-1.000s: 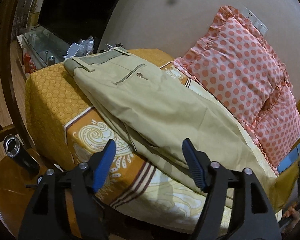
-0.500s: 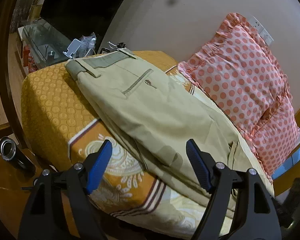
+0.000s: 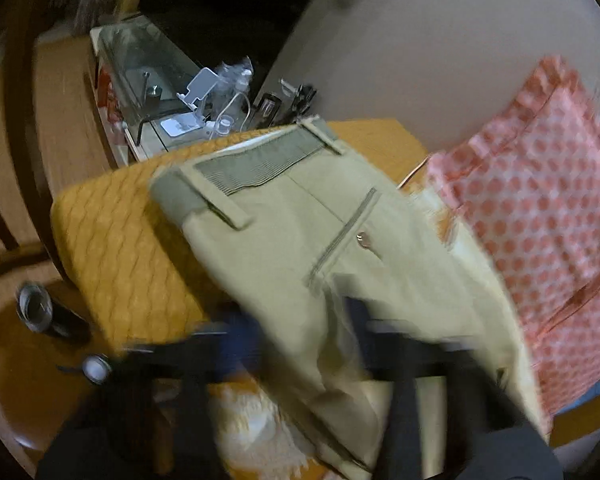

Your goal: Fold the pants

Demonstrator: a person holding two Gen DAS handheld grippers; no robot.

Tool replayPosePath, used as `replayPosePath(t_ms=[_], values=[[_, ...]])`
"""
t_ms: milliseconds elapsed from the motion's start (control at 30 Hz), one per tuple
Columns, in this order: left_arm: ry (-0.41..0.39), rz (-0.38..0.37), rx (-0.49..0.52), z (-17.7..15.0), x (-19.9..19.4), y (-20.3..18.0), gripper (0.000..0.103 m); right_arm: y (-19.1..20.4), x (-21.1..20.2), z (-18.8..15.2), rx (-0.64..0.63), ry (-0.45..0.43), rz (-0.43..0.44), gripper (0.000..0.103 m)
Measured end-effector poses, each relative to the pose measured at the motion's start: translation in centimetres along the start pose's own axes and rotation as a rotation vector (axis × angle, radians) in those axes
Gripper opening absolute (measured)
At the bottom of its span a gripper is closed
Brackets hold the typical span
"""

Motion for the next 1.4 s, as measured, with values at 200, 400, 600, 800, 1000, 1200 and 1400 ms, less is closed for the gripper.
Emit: replayPosePath(t_ms=[200,400,600,800,1000,1200,1400], values=[[-0.148,-0.073,0.334,0.5,-4.7,-10.3,0.008,-3.5,-5.5,0.8,0.06,-0.139,-0.033,0.071],[-0.156,-0.458,0.799,-10.3,-11.7,-27.5,0.005,-9.9,-10.8,1.5,0.272,-0.273,-0.072,0.073],[0.152,-0.678,1.15,-27.7,-10.0,-32.5,0.006,-14.7,-11.6,0.3,0.498,-0.262,0.009,0.077],[0.331,-0.649,1.204,-32.8,-7.1,-29.8,0.014,-16.3,-8.7,-0.4,0.575,-0.138,0.047,0.076],[0.203,-0.718,0.932,-21.5,-10.2,-26.9,0.047,-15.0,-5.5,0.9,0.443,-0.02,-0.033,0.068],[0.262,-0.428,0.773,-12.5,-0.2,-23.7,0.044,-15.5,-4.0,1.8,0.408,0.006,-0.066,0.059],[0.426,-0.433,0.759,-12.9,4.6,-24.4,0.049,-16.2,-3.4,1.9,0.38,0.042,-0.048,0.019]])
Point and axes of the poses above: each gripper's, at about its wrist camera, not at the fingertips, and x roughly the way its jaws point, y to its left, z to its top, the point moved 5 cm from there along x, roughly the way its jaws point, and after that the axes turned 5 degrees about -z, right-handed, at the moved point
